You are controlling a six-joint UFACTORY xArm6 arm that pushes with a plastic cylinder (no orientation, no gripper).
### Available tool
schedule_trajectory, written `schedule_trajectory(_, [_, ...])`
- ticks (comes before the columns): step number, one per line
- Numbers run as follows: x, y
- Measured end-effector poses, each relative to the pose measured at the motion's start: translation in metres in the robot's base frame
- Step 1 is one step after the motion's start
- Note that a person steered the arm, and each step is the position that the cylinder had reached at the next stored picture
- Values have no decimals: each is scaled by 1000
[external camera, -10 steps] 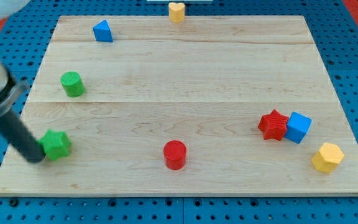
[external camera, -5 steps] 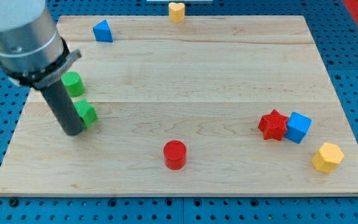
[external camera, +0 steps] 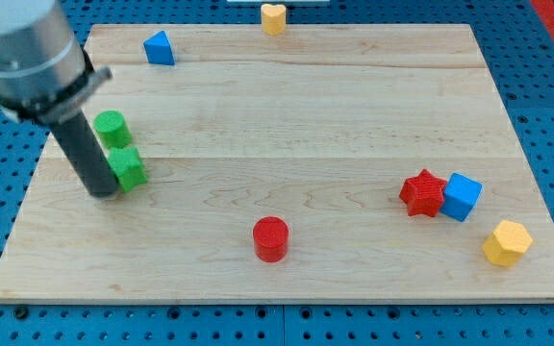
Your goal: Push the green star close to the green circle
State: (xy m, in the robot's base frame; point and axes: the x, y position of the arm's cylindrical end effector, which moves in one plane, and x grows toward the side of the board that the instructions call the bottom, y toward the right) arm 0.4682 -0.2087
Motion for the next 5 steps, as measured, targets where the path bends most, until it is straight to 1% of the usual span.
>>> schedule_trajectory(1, [-31, -3])
schedule_trajectory(2, [25, 1])
schedule_trajectory(3, [29, 50])
schedule_trajectory(4, [-12, 38])
schedule_trajectory(5, [-39, 40])
